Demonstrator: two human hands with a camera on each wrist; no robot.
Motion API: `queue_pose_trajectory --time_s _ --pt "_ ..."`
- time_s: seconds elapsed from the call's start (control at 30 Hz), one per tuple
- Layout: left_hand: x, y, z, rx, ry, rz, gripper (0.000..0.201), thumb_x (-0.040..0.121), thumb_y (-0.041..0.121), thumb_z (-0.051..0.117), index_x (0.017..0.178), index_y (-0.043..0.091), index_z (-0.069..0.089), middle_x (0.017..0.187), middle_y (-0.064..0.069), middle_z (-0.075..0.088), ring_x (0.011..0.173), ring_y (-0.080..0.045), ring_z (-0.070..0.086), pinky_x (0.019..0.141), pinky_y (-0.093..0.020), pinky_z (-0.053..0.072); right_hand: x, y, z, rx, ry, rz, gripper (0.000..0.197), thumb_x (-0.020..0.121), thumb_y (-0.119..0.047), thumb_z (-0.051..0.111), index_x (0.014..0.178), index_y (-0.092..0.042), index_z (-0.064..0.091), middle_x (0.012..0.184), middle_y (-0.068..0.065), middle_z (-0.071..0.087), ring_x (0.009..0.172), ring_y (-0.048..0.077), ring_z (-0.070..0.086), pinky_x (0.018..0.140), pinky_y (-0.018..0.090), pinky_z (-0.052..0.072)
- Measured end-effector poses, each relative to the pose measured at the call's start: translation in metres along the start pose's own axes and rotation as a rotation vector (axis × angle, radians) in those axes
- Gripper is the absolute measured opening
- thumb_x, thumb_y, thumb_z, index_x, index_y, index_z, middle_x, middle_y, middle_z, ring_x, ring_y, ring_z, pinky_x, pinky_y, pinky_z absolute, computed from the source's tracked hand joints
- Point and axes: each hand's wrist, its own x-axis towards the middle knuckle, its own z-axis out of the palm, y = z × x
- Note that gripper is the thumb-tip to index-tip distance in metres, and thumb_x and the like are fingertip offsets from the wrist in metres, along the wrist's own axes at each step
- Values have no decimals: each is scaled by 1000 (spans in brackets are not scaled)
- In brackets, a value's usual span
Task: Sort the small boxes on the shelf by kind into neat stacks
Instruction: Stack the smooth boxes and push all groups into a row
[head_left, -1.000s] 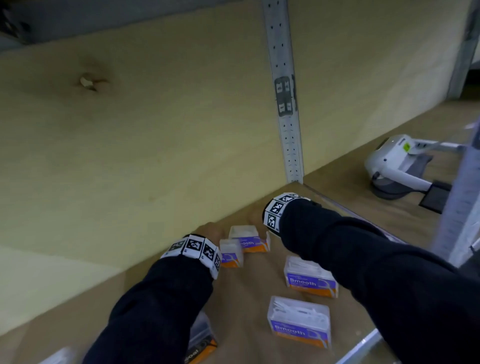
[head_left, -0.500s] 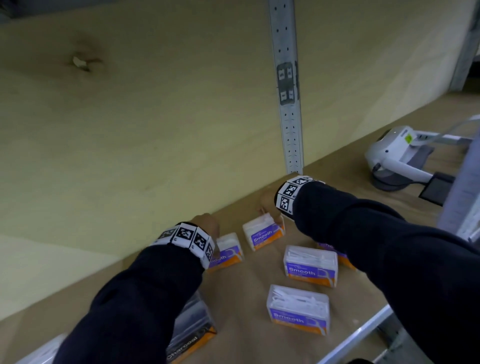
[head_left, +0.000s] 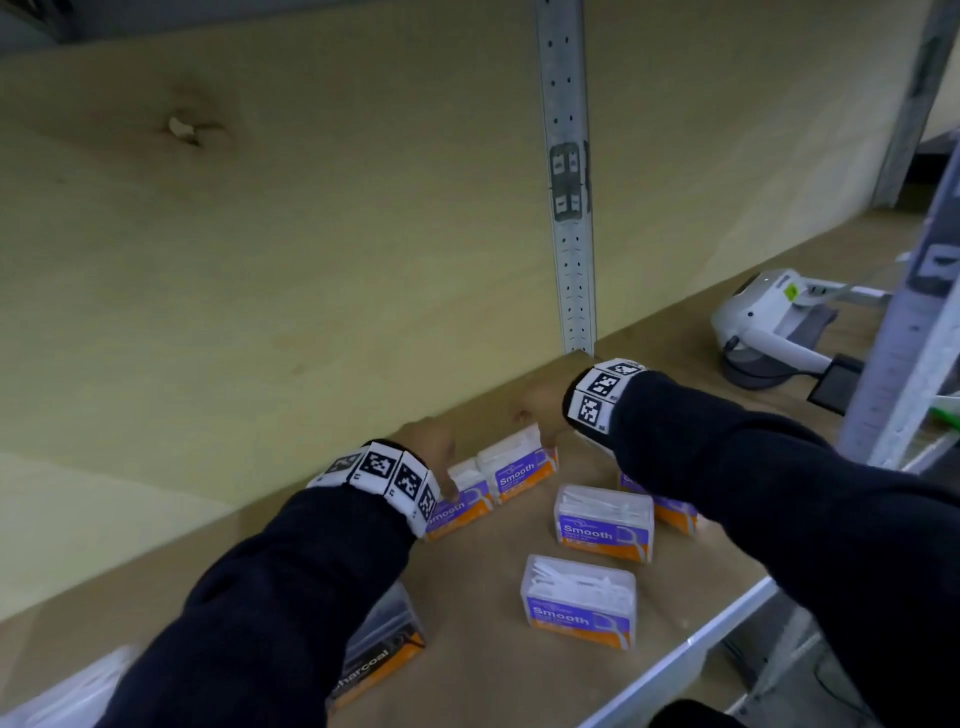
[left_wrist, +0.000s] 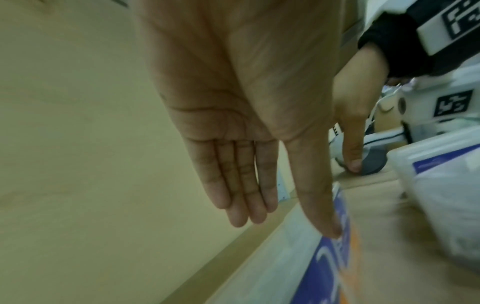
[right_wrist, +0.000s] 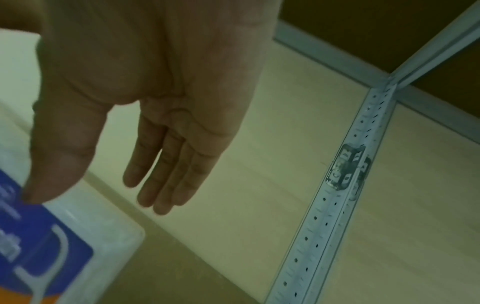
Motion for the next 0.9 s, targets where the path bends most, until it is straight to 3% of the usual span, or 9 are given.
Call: queue_pose_trajectory --time_s 0.03,0.1,0.2,0.33,0.43,0.5,0.67,0.77,0.9 --pt "0 1 -1 -50 39 44 35 81 25 71 107 2 65 111 -11 66 91 -22 62 74 -27 43 -11 -1 -4 2 14 -15 57 84 -14 67 137 -11 45 139 7 51 125 26 50 101 33 42" --pt "-11 7 -5 -145 104 104 47 81 19 71 123 4 58 124 -13 62 107 -25 61 81 -27 47 -30 -1 -7 -13 15 -43 50 86 -18 65 133 -9 51 132 8 56 119 25 54 95 32 44" --pt "-30 24 -9 -263 110 217 48 82 18 71 126 5 56 124 -11 62 104 -25 59 74 -19 36 -53 -1 1 -50 -83 -14 45 87 -23 64 128 -6 55 117 8 62 107 24 57 80 27 40" --pt "-56 54 5 -300 10 396 46 81 22 71 123 7 60 123 -10 64 114 -25 58 66 -16 36 -73 -3 22 -54 -157 -7 53 86 -30 64 131 -4 52 130 11 59 115 26 56 91 29 44" --pt "-68 73 22 -277 -42 490 48 77 25 75 121 10 62 122 -11 64 113 -27 58 85 -25 46 -77 -2 37 -14 -146 -9 48 84 -24 67 126 -3 55 128 13 60 100 23 54 70 22 39" --pt "-74 80 29 -242 -7 510 46 77 24 74 120 10 62 120 -13 63 111 -28 56 87 -32 45 -79 -2 45 13 -111 -8 45 83 -20 69 123 -3 57 125 13 62 99 23 55 73 22 34" --pt "-81 84 37 -171 110 434 36 80 19 69 112 5 62 115 -15 62 105 -31 60 77 -32 46 -78 -1 42 60 -27 34 40 78 -15 70 116 -4 62 100 10 60 86 18 47 72 26 37" --pt "-82 76 39 -160 144 273 36 81 18 68 111 1 59 117 -17 62 106 -33 61 78 -36 48 -77 0 29 113 48 37 39 79 -8 67 117 -2 61 92 6 52 84 18 46 58 22 37" --pt "-77 59 38 -146 136 72 35 86 14 61 117 0 57 126 -18 56 116 -31 56 92 -35 48 -68 -2 19 173 100 27 50 82 -1 61 131 -7 53 121 13 61 101 26 59 73 23 39"
